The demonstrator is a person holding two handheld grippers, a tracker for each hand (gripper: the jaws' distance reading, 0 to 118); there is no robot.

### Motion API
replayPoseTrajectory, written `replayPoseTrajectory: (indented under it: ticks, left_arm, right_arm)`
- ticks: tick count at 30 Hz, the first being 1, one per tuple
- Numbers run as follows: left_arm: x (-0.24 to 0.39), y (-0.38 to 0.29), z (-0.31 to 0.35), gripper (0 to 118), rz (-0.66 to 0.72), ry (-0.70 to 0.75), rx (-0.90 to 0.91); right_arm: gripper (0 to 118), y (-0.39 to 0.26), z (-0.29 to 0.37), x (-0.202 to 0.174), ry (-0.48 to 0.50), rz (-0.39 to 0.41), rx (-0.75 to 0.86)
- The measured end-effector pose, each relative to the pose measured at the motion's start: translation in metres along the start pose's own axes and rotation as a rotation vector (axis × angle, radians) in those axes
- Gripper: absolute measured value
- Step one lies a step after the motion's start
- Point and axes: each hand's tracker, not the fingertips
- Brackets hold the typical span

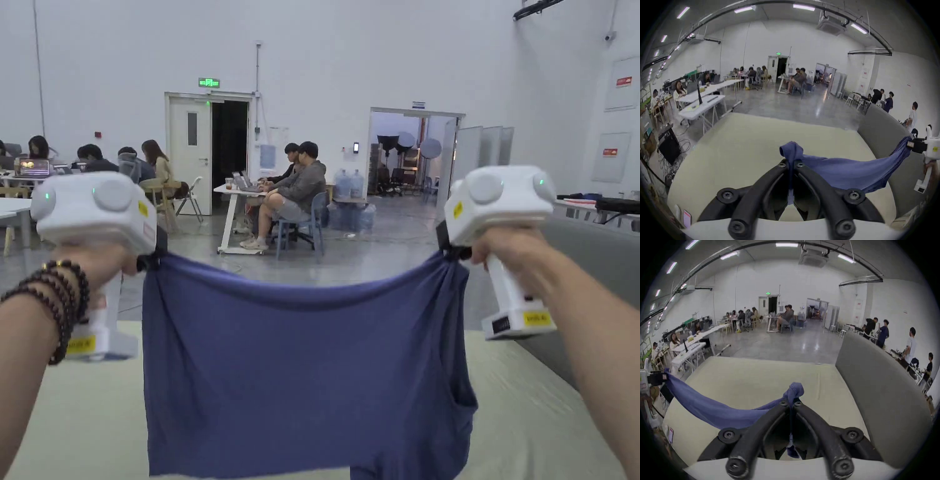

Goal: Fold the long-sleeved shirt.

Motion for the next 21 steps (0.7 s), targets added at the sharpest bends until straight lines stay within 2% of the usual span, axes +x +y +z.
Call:
replayPoseTrajectory:
  ticks: [3, 7, 13, 15, 17, 18, 21]
  left_arm:
    - [-0.006, -0.017, -0.008, 0, 0.012, -0.009, -0.032]
    - [-0.010, -0.019, 0.001, 0, -0.021, -0.026, -0.024]
    - [-0.024, -0.064, 0.077, 0, -0.077, -0.086, 0.017]
    - [-0.032, -0.090, 0.100, 0, -0.080, -0.116, 0.010]
    - [-0.039, -0.127, 0.126, 0, -0.091, -0.139, -0.022]
    - [-0.041, -0.143, 0.135, 0, -0.102, -0.149, -0.038]
    - [-0.047, -0.210, 0.163, 0, -0.201, -0.154, -0.091]
  right_arm:
    - [0, -0.020, -0.004, 0.006, 0.020, -0.050, -0.026]
    - [0, -0.037, 0.010, 0.009, 0.024, -0.025, -0.025]
    - [0, -0.084, 0.081, 0.024, 0.030, -0.016, 0.016]
    - [0, -0.112, 0.109, 0.026, 0.026, 0.009, 0.028]
    - [0, -0.151, 0.139, 0.025, 0.040, 0.075, 0.017]
    - [0, -0.171, 0.150, 0.025, 0.043, 0.078, 0.012]
    - [0, -0.246, 0.178, 0.020, 0.071, 0.150, -0.040]
